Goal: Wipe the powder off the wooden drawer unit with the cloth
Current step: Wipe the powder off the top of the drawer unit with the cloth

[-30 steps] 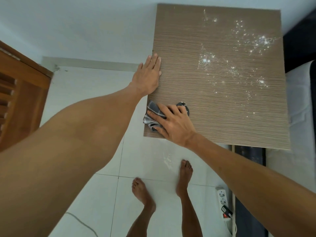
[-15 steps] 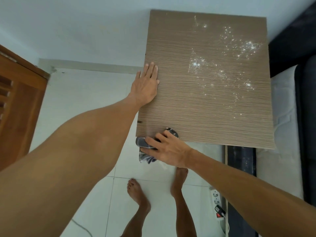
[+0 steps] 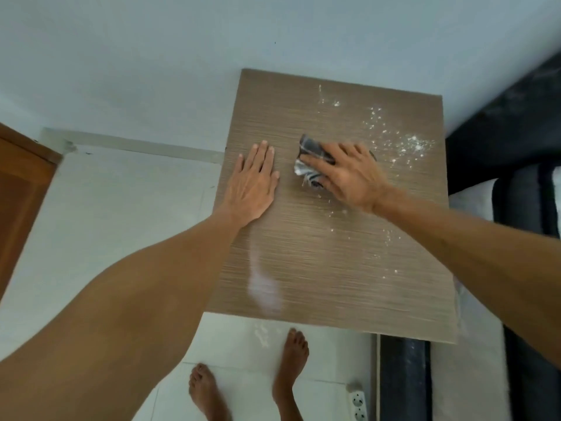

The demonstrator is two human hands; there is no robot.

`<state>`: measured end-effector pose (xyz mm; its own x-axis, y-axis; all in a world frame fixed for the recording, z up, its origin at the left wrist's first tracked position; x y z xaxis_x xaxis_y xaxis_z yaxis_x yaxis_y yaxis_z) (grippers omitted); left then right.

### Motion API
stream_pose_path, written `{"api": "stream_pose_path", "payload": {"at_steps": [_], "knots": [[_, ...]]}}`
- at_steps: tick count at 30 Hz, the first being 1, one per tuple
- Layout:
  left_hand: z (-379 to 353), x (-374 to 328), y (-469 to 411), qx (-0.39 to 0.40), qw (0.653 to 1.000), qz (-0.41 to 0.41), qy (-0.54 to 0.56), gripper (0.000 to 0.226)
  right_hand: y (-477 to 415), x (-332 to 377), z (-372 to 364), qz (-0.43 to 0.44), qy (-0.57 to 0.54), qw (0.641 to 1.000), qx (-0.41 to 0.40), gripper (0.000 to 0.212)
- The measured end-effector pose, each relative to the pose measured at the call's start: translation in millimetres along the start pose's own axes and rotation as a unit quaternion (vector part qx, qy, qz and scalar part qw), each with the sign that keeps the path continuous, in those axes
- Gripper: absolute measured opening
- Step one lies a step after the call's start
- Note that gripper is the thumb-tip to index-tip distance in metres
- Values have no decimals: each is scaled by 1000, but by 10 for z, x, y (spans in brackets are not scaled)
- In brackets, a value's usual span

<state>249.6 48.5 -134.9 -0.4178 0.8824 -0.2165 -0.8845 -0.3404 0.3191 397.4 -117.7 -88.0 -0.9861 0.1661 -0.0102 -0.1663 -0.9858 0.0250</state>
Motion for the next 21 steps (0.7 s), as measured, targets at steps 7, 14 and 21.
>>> {"api": "stream_pose_path", "payload": {"at_steps": [7,14,21], "knots": [[-99,8,-55,-55,998,0,-11,55,-820,-819,-7,-95,5,995,28,45],[-85,21,-38,-66,997,-1,-30,53,-1149,-1041,-125,-112,-40,989,83,52],[-77,23,-27,-61,998,-2,-29,53,-1097,-1003,-346,-145,-68,977,140,60]]}}
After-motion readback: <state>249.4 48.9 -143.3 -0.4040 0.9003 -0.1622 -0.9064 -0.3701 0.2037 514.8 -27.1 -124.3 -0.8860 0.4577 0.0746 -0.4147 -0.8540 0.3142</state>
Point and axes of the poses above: each hand's wrist, its own y-axis away from the middle knuckle, its own z-axis out of the back of the hand, x = y × z, the point moved 1 cm from there along -y, towards the middle knuckle, and after that the axes turned 9 degrees about x, right-handed, at the moved point
